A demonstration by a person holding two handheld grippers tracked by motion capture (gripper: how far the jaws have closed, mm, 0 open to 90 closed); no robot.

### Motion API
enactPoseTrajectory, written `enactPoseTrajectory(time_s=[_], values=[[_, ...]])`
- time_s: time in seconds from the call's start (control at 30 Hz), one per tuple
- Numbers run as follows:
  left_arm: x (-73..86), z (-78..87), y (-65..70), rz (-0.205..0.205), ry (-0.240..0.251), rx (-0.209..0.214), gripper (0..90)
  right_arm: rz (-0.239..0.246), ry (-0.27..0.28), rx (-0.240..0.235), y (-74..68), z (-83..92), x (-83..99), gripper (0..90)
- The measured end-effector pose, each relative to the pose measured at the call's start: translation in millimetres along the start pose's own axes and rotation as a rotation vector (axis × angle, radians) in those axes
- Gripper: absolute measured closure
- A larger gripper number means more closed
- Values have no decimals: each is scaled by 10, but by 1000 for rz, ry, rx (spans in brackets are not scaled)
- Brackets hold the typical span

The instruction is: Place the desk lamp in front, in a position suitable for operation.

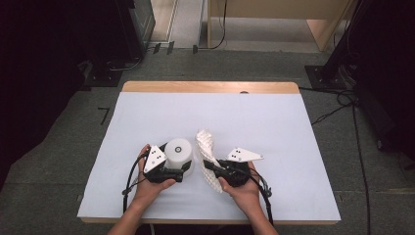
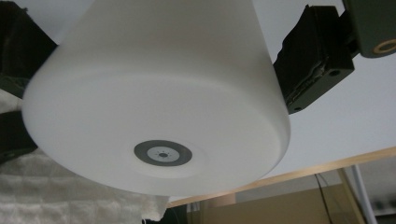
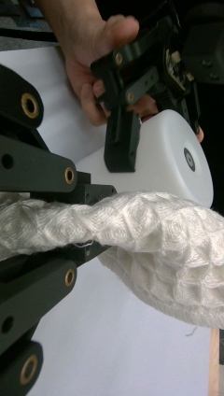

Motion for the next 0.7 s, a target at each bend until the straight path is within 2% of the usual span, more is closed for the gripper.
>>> enactPoseTrajectory(time_s=[0.07,0.17,0.33,0.37,0.43,0.47,0.53,0.63,0.7], values=[[3,3,24,8,3,-23,35,-12,-10,0,3,-6,19,804],[3,-9,38,-7,-6,-60,76,-15,-26,-3,9,-41,65,805],[0,3,21,-13,-5,-30,85,-15,-66,-15,-30,-125,169,804],[-7,6,19,4,-1,-18,86,-15,-69,-17,-38,-135,177,804],[-35,26,18,69,17,47,87,-15,-77,-22,-54,-156,196,804],[-62,42,28,112,40,97,87,-18,-80,-24,-60,-162,204,804],[-81,53,36,127,49,134,87,-17,-84,-25,-72,-178,222,805],[-64,42,40,119,30,151,87,-41,-80,-43,-96,-185,220,807],[-38,27,53,118,14,164,88,-55,-58,-61,-116,-173,186,808]])
Point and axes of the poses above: each handheld gripper's, and its own axes: z roughly backward along the jaws, x roughly out of its underside, y roughly to its right, the point moved 8 cm from there along -z, roughly forward along the jaws, and after that the axes turned 4 degrees about y, right-handed, at the moved point
